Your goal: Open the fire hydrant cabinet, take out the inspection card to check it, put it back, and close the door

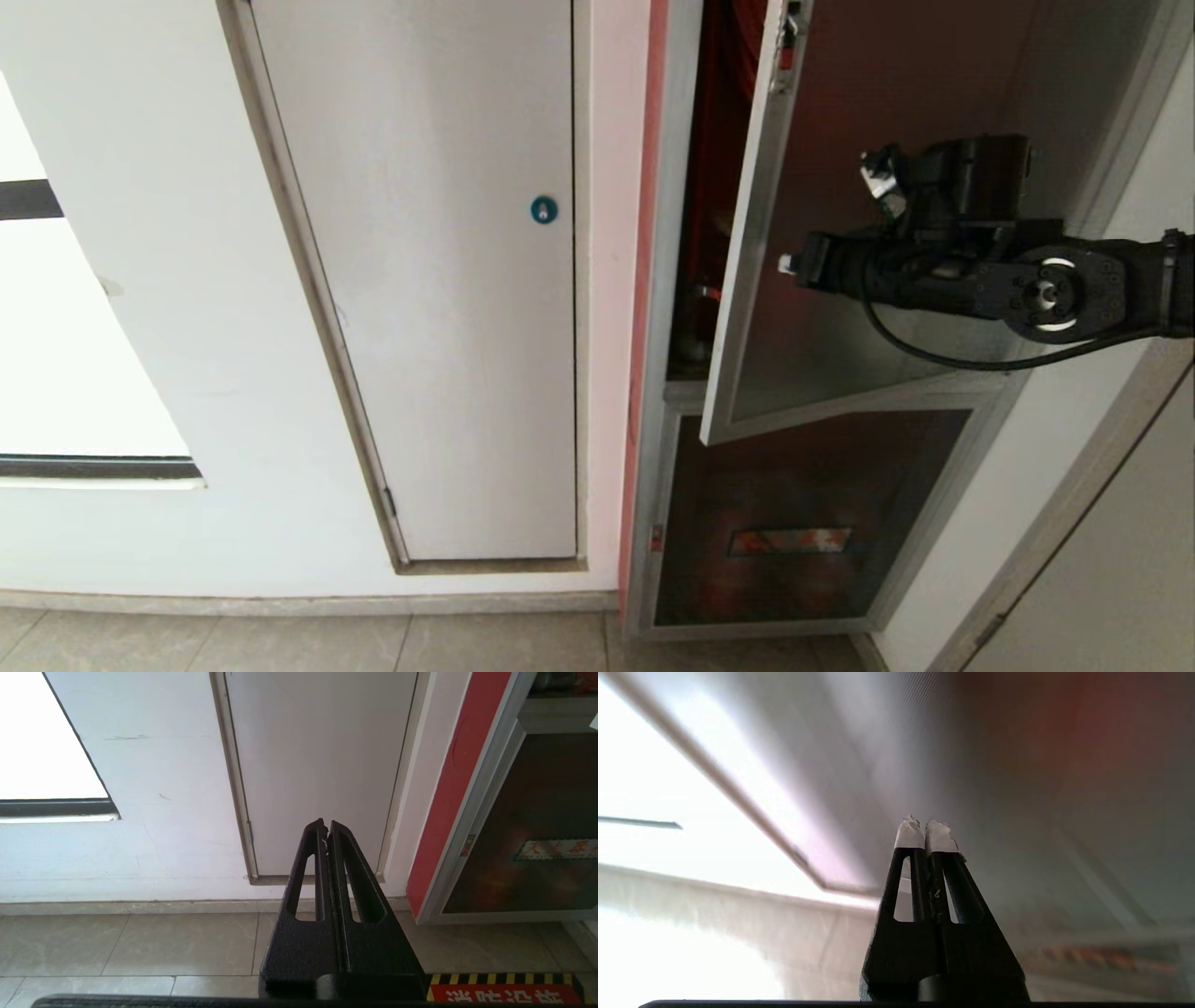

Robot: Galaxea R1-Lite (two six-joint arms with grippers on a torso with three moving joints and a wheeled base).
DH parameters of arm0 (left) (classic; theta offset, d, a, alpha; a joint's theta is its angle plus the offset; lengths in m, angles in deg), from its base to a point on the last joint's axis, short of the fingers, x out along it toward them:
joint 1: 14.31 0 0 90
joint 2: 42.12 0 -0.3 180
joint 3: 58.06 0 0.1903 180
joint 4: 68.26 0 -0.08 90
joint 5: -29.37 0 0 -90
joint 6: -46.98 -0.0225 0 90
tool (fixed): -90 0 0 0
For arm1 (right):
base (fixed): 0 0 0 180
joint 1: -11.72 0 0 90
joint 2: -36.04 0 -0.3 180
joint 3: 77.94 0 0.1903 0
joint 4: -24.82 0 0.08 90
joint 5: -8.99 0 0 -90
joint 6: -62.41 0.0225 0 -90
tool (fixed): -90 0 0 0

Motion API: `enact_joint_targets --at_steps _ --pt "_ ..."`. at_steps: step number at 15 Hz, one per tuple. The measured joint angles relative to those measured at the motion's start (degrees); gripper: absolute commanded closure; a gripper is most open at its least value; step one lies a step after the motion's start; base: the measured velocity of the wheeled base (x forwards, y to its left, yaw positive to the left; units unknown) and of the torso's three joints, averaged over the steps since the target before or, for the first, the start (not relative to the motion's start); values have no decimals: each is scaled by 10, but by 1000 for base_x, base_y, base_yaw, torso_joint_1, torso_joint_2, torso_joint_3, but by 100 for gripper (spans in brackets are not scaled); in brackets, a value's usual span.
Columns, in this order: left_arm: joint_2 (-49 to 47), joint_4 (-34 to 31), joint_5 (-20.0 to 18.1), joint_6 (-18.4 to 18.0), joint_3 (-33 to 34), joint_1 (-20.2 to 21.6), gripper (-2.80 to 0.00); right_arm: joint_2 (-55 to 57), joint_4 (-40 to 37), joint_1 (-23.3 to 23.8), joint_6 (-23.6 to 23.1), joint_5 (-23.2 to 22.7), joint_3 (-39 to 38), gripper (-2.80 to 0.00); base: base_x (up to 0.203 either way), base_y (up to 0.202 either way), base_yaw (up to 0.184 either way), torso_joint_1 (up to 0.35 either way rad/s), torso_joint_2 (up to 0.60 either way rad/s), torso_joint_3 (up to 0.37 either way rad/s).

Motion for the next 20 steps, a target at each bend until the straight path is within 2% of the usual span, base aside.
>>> enact_joint_targets --at_steps 3,6,9,12,14,16,20 --pt "0 0 0 0 0 0 0 -75 -2 -37 -14 11 -91 0 0 0 0 0 0 0" --pt "0 0 0 0 0 0 0 -170 0 -58 -24 70 -165 0 0 0 0 0 0 0" --pt "0 0 0 0 0 0 0 -272 1 -66 -35 174 -236 0 0 0 0 0 0 0" --pt "0 0 0 0 0 0 0 -376 -4 -69 -53 358 -278 0 0 0 0 0 0 0" --pt "0 0 0 0 0 0 0 -450 -17 -50 -76 472 -300 0 0 0 0 0 0 0" --pt "0 0 0 0 0 0 0 -526 -26 -22 -99 527 -327 0 0 0 0 0 0 0" --pt "0 0 0 0 0 0 0 -688 -34 32 -161 559 -409 0 0 0 0 0 0 0"
